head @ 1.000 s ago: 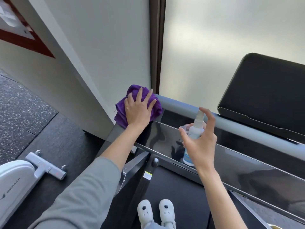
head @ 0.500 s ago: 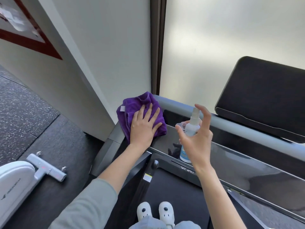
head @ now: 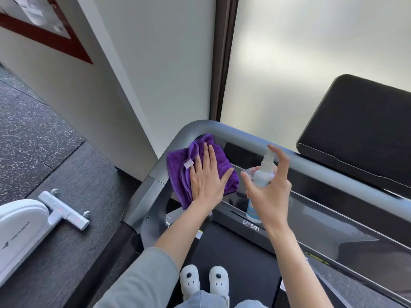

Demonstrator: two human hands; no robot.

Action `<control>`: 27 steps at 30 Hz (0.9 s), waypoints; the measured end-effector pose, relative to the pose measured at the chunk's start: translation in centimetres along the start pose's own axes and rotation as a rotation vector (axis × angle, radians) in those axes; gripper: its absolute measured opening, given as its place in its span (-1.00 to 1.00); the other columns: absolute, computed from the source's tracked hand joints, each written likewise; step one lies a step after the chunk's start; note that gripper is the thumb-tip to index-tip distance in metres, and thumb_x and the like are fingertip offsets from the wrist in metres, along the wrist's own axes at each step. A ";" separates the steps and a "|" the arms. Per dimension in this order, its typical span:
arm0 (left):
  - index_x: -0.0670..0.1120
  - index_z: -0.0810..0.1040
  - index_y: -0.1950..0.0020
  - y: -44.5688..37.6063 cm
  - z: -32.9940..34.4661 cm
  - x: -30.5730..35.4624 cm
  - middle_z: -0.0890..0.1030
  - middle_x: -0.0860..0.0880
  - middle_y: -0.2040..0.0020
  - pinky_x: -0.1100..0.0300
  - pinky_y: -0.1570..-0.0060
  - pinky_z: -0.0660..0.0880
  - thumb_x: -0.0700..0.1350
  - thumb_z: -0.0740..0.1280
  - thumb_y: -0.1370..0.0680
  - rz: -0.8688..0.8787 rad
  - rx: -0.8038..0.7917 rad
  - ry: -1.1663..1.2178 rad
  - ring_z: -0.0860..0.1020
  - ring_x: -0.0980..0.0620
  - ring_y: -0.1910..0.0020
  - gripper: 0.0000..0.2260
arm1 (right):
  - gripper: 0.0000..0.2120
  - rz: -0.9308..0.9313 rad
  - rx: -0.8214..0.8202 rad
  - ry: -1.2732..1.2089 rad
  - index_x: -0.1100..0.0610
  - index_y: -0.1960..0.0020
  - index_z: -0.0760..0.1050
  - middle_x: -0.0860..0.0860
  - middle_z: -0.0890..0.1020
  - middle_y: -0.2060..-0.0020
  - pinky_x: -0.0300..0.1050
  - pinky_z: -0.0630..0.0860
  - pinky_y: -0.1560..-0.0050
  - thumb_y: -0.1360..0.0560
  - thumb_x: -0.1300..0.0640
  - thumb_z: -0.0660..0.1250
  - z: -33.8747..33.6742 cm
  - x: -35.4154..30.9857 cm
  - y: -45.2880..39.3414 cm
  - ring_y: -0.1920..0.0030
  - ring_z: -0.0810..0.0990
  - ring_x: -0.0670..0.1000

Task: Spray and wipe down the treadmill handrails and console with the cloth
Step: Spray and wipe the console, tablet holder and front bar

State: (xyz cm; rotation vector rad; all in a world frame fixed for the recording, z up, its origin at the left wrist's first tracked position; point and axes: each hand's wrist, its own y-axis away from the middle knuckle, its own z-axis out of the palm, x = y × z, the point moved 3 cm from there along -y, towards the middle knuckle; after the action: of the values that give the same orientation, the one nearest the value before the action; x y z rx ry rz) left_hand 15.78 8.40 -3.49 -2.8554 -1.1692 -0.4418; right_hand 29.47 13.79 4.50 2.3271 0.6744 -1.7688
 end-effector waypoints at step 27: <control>-0.17 -0.30 -0.55 -2.5 -0.7 1.6 -0.25 -0.14 -0.58 0.07 -0.50 -0.09 0.27 -0.03 -0.61 -0.017 0.012 0.019 -0.08 -0.13 -0.57 -0.25 | -0.29 -0.037 0.054 0.033 -0.25 -0.34 0.28 -0.15 0.65 0.27 0.16 0.64 0.04 -0.44 0.30 0.51 -3.2 0.1 1.3 0.22 0.66 -0.03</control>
State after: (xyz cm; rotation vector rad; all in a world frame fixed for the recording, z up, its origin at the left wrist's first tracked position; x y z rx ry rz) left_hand 14.95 11.22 -2.64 -2.8273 -1.1894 -0.4601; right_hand 32.88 13.88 5.21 2.3991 0.6871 -1.7892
